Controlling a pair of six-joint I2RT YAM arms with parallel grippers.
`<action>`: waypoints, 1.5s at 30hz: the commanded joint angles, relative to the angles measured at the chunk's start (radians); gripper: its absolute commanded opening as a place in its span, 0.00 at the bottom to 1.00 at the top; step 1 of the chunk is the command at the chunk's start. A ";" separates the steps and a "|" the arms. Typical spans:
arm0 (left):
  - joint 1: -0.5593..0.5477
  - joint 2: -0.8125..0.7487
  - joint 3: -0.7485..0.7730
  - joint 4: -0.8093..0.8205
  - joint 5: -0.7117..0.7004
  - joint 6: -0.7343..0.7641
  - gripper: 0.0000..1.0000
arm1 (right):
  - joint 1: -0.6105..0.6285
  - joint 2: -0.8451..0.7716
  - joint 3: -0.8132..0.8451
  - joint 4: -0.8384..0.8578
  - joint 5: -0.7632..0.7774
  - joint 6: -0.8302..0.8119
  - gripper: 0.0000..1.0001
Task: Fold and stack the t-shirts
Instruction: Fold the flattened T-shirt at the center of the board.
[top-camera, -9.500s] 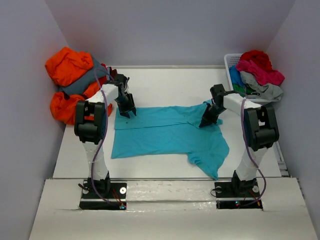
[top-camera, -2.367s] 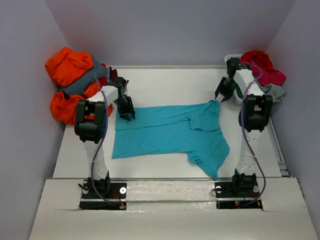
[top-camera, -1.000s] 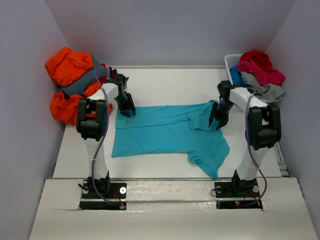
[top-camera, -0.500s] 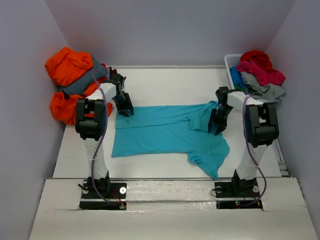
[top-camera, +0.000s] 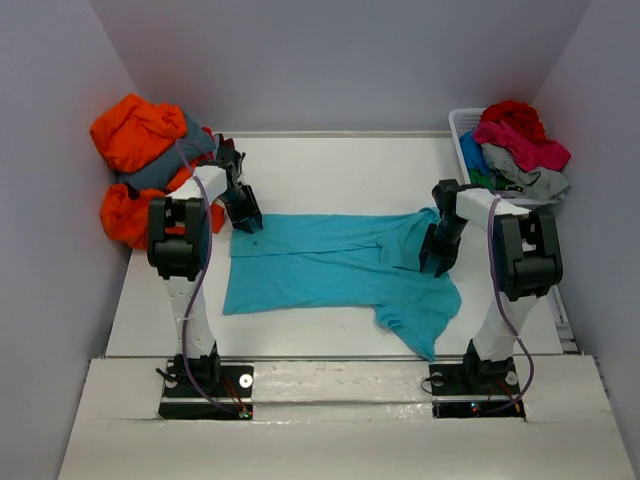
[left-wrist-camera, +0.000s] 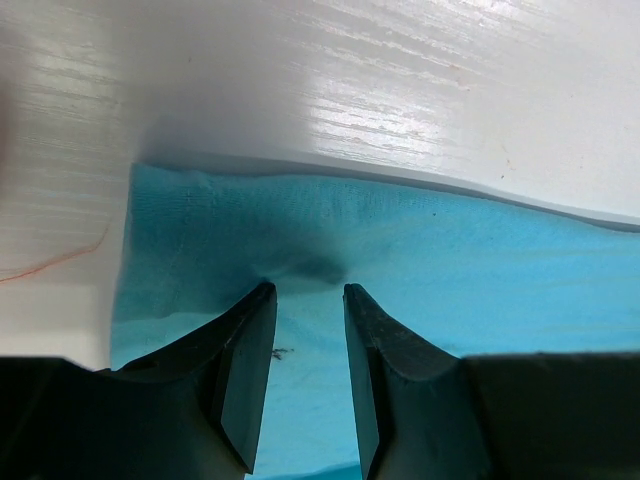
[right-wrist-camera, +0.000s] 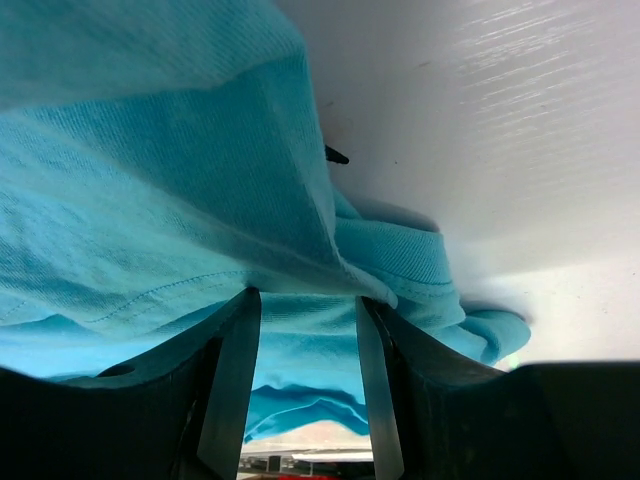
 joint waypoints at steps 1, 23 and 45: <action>0.015 -0.007 0.015 -0.016 0.001 0.026 0.46 | -0.006 -0.037 -0.015 -0.027 0.060 0.017 0.49; 0.006 -0.015 0.052 -0.036 -0.015 0.040 0.46 | -0.006 -0.052 0.449 -0.103 0.015 0.006 0.49; -0.067 0.094 0.133 -0.053 0.069 0.080 0.46 | -0.006 0.316 0.803 -0.071 0.000 -0.006 0.48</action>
